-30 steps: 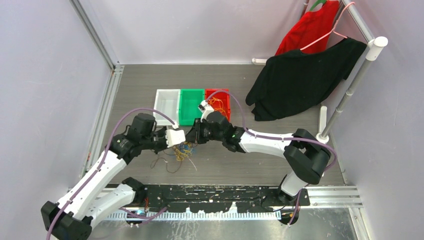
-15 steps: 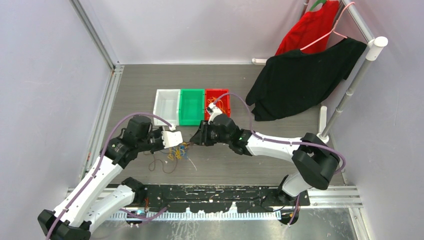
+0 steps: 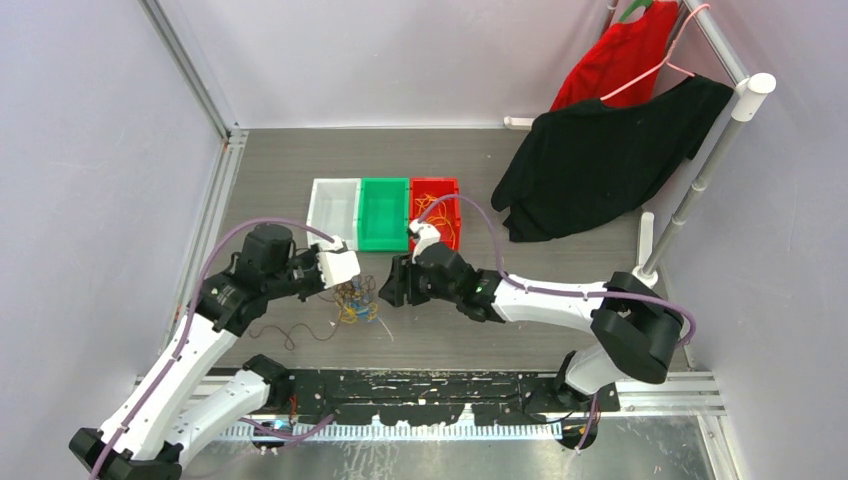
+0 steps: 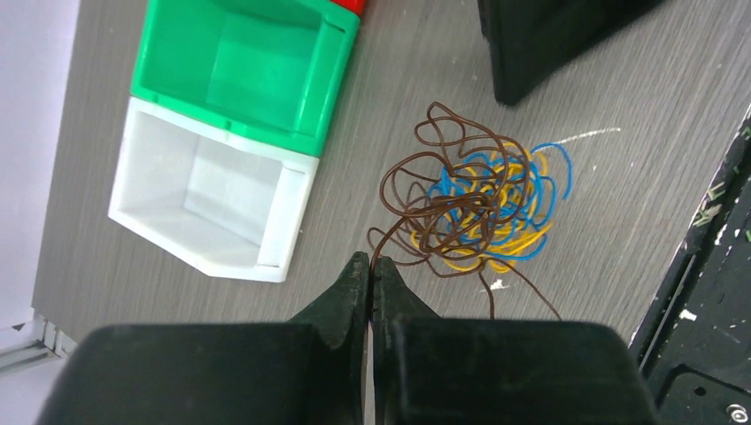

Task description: Untangle the cables

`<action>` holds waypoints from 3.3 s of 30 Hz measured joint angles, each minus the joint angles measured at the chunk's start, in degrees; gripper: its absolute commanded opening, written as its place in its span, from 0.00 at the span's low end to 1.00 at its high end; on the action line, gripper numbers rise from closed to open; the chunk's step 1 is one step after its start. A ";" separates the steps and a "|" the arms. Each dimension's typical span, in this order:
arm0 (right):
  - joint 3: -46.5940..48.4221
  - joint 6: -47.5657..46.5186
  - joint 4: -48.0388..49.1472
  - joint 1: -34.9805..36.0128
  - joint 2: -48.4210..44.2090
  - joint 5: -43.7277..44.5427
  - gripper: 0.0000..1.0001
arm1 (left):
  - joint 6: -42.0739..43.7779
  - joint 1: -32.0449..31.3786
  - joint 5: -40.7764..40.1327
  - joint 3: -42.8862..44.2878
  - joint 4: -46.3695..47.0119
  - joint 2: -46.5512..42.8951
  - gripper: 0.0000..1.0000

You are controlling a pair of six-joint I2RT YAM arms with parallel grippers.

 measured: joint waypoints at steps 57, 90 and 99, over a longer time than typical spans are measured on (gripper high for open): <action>-9.33 4.66 -4.48 5.97 -18.32 30.69 0.02 | 0.59 -0.07 -11.26 12.11 10.49 -1.40 0.00; -9.22 -2.78 -22.36 5.68 -22.60 27.52 0.20 | -2.97 0.00 -32.04 26.75 52.28 5.84 0.00; -7.61 -3.78 -23.65 5.68 -20.48 25.38 0.24 | -2.93 0.00 -29.38 35.21 53.05 8.90 0.00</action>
